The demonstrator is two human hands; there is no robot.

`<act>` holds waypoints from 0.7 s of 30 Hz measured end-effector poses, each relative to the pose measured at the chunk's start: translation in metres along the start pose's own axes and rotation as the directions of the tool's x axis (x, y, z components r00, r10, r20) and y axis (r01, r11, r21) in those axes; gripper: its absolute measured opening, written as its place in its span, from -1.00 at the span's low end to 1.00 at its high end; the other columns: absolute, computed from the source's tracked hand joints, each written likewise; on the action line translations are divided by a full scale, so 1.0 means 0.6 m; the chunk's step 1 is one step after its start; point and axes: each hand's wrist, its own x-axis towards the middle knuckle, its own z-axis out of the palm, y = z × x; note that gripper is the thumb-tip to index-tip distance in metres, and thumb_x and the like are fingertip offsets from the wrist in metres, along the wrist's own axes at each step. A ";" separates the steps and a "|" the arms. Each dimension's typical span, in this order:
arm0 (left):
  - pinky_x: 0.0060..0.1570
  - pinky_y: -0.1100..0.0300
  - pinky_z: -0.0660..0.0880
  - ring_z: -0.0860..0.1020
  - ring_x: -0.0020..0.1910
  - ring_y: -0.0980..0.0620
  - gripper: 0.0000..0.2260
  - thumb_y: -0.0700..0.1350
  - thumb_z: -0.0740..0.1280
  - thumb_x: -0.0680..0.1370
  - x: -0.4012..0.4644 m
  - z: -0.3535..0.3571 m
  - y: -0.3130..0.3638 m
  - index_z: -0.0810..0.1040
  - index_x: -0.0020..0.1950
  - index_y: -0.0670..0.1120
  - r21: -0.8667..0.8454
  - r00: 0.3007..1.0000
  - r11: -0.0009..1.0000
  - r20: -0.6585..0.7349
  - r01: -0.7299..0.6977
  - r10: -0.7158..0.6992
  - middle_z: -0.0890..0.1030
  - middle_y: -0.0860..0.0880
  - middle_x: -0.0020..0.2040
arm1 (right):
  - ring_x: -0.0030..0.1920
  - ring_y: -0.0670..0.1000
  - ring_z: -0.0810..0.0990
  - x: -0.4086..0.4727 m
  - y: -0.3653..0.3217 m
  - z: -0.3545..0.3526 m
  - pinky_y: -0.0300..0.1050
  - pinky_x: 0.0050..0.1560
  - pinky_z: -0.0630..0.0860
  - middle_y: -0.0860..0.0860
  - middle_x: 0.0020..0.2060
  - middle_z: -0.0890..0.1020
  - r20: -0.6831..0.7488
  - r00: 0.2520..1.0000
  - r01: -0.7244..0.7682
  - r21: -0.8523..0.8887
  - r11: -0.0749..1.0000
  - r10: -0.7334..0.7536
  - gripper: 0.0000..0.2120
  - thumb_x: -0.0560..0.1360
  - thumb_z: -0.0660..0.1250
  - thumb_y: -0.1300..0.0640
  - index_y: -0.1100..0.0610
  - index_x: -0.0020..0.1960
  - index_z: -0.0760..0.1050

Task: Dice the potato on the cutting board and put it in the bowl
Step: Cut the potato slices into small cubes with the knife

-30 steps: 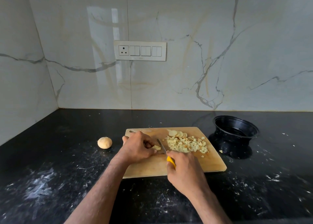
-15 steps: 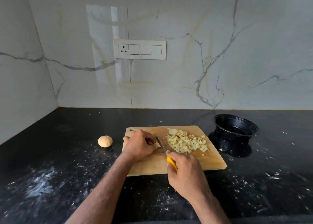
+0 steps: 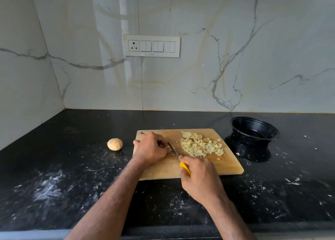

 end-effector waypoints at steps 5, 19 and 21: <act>0.20 -0.10 0.38 0.56 -0.05 0.06 -0.90 0.02 0.52 0.43 0.000 -0.002 0.002 0.68 -0.19 0.02 -0.003 1.000 1.000 0.018 0.008 -0.008 0.61 0.17 -0.25 | -0.13 -0.17 0.67 -0.002 0.002 -0.003 -0.37 -0.09 0.60 -0.12 0.02 0.73 -0.044 0.996 -0.073 -0.020 0.997 0.073 -0.64 0.51 0.43 0.10 0.05 0.30 0.60; -0.14 0.16 0.16 0.43 -0.18 0.20 -0.90 0.05 0.51 0.45 0.000 0.010 0.005 0.69 -0.17 0.05 0.014 0.999 0.999 -0.023 -0.029 0.029 0.59 0.21 -0.26 | -0.08 -0.14 0.69 -0.003 -0.004 -0.001 -0.41 -0.09 0.55 -0.10 0.03 0.73 -0.028 0.997 -0.078 -0.059 0.995 0.076 -0.63 0.52 0.41 0.09 0.04 0.32 0.59; -0.24 0.29 0.10 0.42 -0.22 0.23 -0.86 0.06 0.52 0.45 0.000 0.011 0.005 0.70 -0.16 0.01 0.019 0.999 0.999 -0.036 -0.033 0.034 0.59 0.20 -0.27 | -0.10 -0.14 0.70 -0.002 -0.003 -0.003 -0.43 -0.12 0.52 -0.09 0.01 0.73 -0.046 0.994 -0.102 -0.058 0.993 0.099 -0.64 0.51 0.42 0.10 0.05 0.31 0.60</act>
